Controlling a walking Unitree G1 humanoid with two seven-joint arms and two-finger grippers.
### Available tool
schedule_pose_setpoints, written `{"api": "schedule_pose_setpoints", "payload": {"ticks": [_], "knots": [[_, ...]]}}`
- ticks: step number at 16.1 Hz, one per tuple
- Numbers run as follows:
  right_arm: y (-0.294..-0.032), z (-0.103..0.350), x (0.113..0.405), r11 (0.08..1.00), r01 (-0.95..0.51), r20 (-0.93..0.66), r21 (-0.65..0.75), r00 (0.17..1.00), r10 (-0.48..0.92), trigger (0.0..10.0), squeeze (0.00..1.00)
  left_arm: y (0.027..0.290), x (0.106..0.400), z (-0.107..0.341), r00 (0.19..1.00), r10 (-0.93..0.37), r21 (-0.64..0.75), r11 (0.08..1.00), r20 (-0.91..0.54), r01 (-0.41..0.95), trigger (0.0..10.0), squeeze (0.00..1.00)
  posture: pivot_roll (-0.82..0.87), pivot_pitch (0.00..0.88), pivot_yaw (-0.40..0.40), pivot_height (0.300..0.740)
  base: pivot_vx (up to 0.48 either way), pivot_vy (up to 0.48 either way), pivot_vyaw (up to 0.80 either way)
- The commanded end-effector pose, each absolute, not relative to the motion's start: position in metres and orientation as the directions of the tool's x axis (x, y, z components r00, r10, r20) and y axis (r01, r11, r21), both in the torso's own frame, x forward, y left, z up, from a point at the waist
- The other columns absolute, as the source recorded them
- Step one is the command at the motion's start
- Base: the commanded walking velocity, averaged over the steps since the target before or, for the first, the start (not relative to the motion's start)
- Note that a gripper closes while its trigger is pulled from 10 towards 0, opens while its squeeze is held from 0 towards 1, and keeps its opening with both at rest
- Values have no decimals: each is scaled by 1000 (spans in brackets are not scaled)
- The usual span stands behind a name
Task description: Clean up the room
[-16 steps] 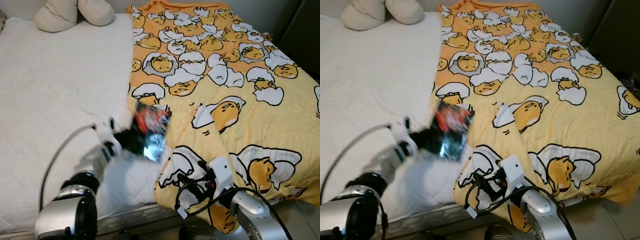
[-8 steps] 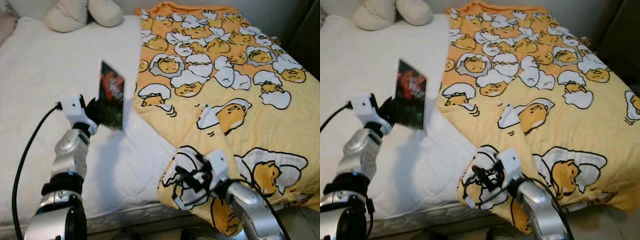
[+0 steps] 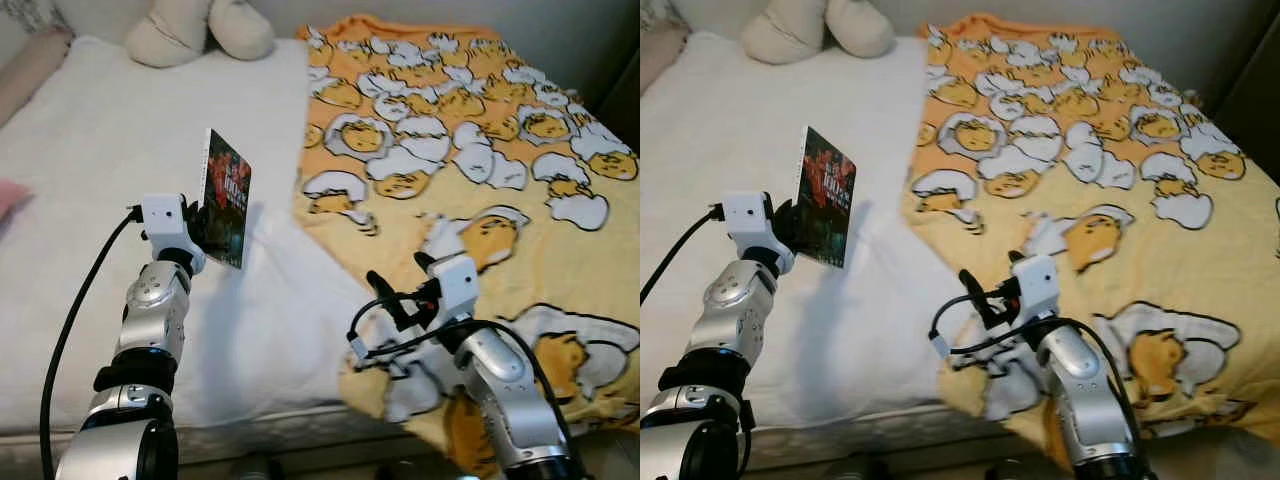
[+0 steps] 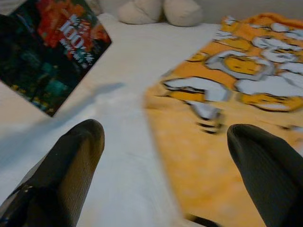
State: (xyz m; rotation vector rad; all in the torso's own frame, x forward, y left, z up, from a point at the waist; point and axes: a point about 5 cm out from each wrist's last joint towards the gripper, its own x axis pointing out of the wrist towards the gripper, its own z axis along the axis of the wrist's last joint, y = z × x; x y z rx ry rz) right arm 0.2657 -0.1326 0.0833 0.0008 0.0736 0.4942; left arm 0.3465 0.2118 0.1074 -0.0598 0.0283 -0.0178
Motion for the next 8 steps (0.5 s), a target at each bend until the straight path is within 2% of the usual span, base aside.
{"api": "schedule_pose_setpoints", "payload": {"ticks": [1,8], "knots": [[-120,91,264,844,-532,-39,70,844,535,10000,0,214,350,119,1000,2,-29,1000,26,-1,10000,0,-154,7,34,723,0,480,0],[-112,92,262,796,-595,-61,109,796,603,10000,0,210,351,117,1000,0,6,1000,13,0,10000,0,-149,8,25,723,0,480,0]]}}
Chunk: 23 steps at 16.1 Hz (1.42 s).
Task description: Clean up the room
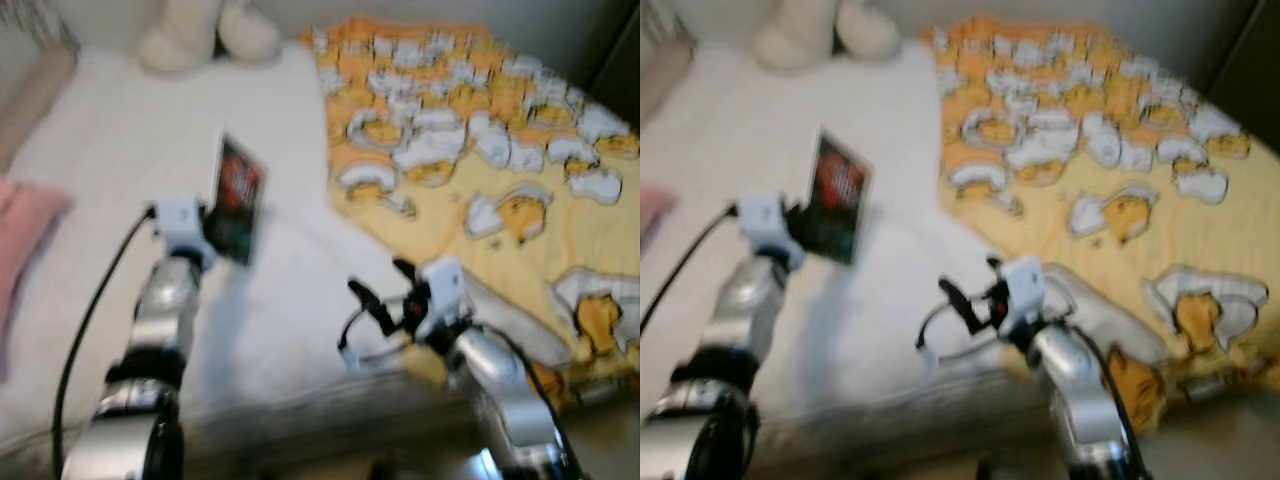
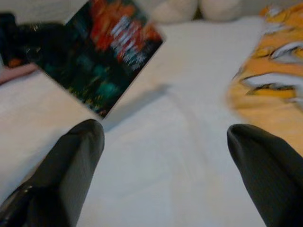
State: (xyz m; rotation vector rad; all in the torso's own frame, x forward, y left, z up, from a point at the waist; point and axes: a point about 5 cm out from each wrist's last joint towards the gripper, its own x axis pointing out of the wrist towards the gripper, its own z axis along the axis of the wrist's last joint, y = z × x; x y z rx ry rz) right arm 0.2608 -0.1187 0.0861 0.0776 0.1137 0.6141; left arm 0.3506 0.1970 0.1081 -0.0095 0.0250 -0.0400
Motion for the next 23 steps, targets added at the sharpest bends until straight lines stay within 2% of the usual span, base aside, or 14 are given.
{"api": "schedule_pose_setpoints", "payload": {"ticks": [1,4,6,12,16,20,23], "knots": [[-112,92,262,791,-601,-64,113,790,609,10000,0,209,352,117,1000,1,7,1000,14,-1,10000,0,-149,7,24,723,0,480,0],[-111,91,261,784,-610,-74,119,782,619,10000,0,207,352,117,1000,9,5,1000,22,-9,10000,0,-149,8,22,723,0,466,0],[-114,90,263,799,-592,-86,107,795,600,10000,0,204,352,114,999,39,6,999,5,-39,10000,0,-148,9,20,723,0,0,0],[-117,88,267,813,-574,-100,100,807,582,10000,0,191,344,99,999,48,-20,999,-22,-48,10000,0,-139,14,10,723,0,0,656],[-118,85,267,822,-559,-106,108,816,568,10000,0,191,344,99,999,41,20,999,-26,-41,10000,0,-135,8,15,723,0,0,477],[-115,83,266,825,-560,-103,73,819,565,10000,0,186,351,114,999,-32,86,996,27,30,10000,0,-141,0,27,723,0,0,0],[-116,82,265,826,-559,-105,67,820,563,10000,0,166,358,138,976,-190,61,981,107,185,10000,0,-145,0,25,723,0,0,0]]}}
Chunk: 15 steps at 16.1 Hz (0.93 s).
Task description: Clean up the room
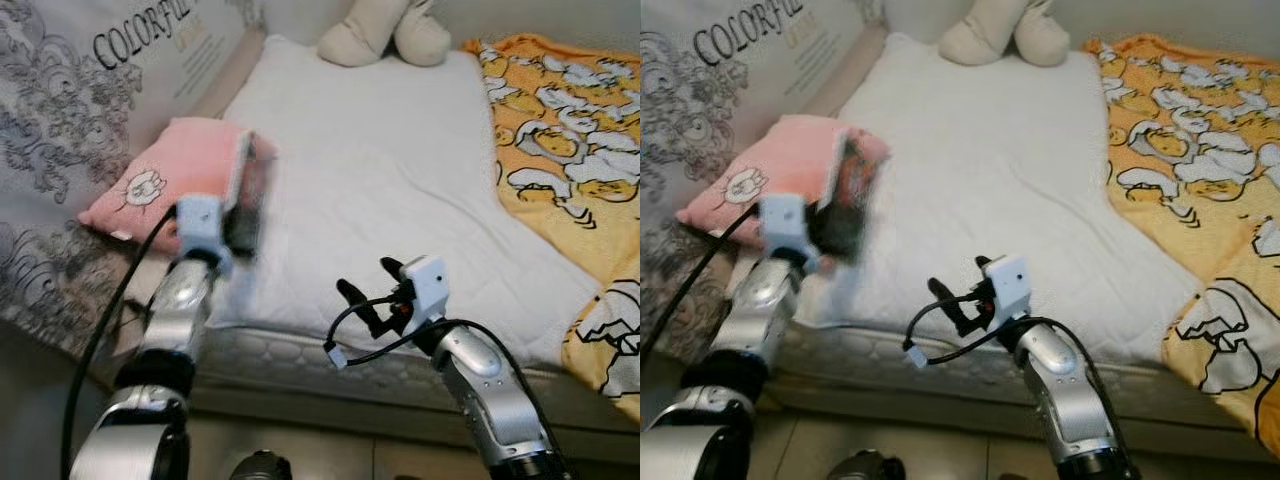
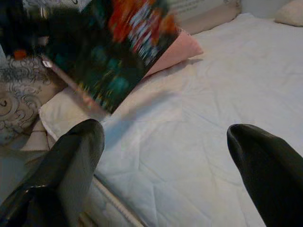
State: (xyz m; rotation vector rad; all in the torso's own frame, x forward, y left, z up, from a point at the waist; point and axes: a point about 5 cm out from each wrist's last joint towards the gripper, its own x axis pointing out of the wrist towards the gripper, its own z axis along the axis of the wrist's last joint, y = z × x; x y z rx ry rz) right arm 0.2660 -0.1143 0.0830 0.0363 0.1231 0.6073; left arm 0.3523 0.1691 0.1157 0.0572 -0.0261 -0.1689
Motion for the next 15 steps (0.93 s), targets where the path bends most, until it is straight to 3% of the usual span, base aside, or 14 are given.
{"api": "schedule_pose_setpoints", "payload": {"ticks": [1,7,15], "knots": [[-116,81,265,826,-560,-106,65,819,564,10000,0,161,364,146,968,-230,93,971,105,220,10000,0,-145,0,25,723,0,0,0],[-113,81,263,821,-568,-103,65,814,572,10000,0,156,384,148,967,-256,15,967,15,256,10000,0,-159,8,23,723,0,0,0],[-113,79,259,820,-567,-108,74,813,572,10000,0,127,392,157,950,-312,62,949,26,310,10000,0,-167,17,28,723,0,457,0]]}}
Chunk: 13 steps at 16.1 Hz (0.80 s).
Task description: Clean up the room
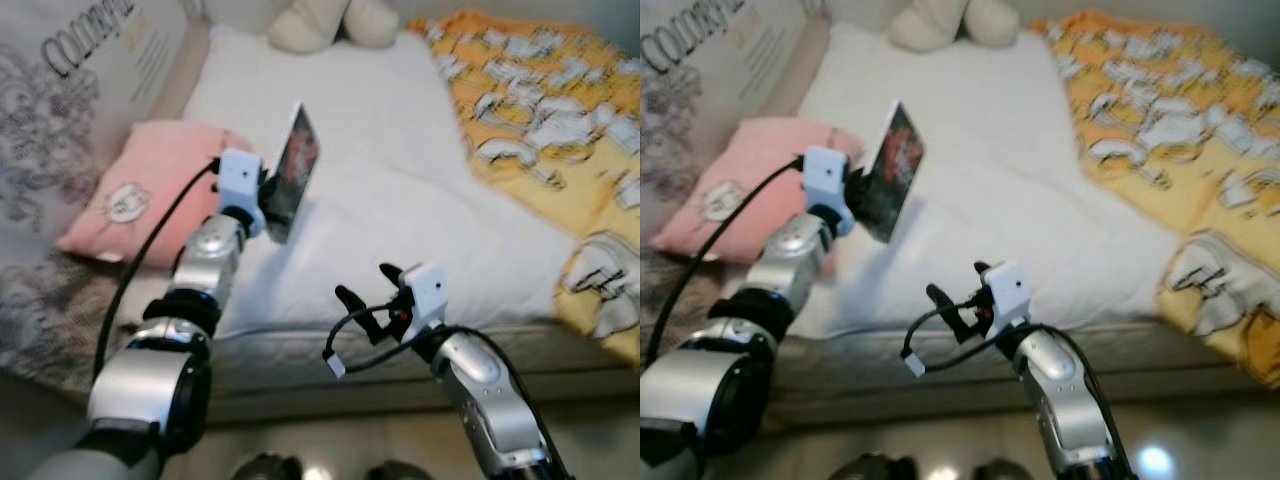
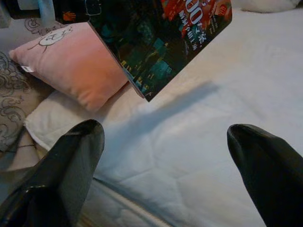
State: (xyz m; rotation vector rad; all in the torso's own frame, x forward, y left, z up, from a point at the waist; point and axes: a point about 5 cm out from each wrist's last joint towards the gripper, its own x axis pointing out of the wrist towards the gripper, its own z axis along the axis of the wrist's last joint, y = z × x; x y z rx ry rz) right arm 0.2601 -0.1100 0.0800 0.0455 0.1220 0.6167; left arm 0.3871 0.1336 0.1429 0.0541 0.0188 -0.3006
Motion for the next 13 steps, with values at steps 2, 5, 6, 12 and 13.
{"api": "schedule_pose_setpoints", "payload": {"ticks": [2,5,6,12,13], "knots": [[-111,78,258,815,-574,-111,78,807,579,10000,0,117,394,164,943,-330,25,944,44,330,10000,0,-162,22,26,723,0,0,0],[-109,77,255,808,-583,-119,81,799,589,10000,0,77,397,187,907,-404,-202,885,118,420,10000,0,-152,31,24,723,0,0,0],[-109,77,254,808,-584,-119,81,799,590,10000,0,65,397,192,907,-398,-303,855,136,420,10000,0,-151,34,26,723,0,0,0],[-129,109,258,917,-398,33,-19,917,399,10000,0,107,377,179,958,-155,10,988,241,157,10000,0,-185,40,68,723,0,0,0],[-140,119,249,935,-353,71,-41,932,355,10000,0,125,352,156,974,-98,-31,994,204,107,10000,0,-177,40,64,723,0,0,0]]}}
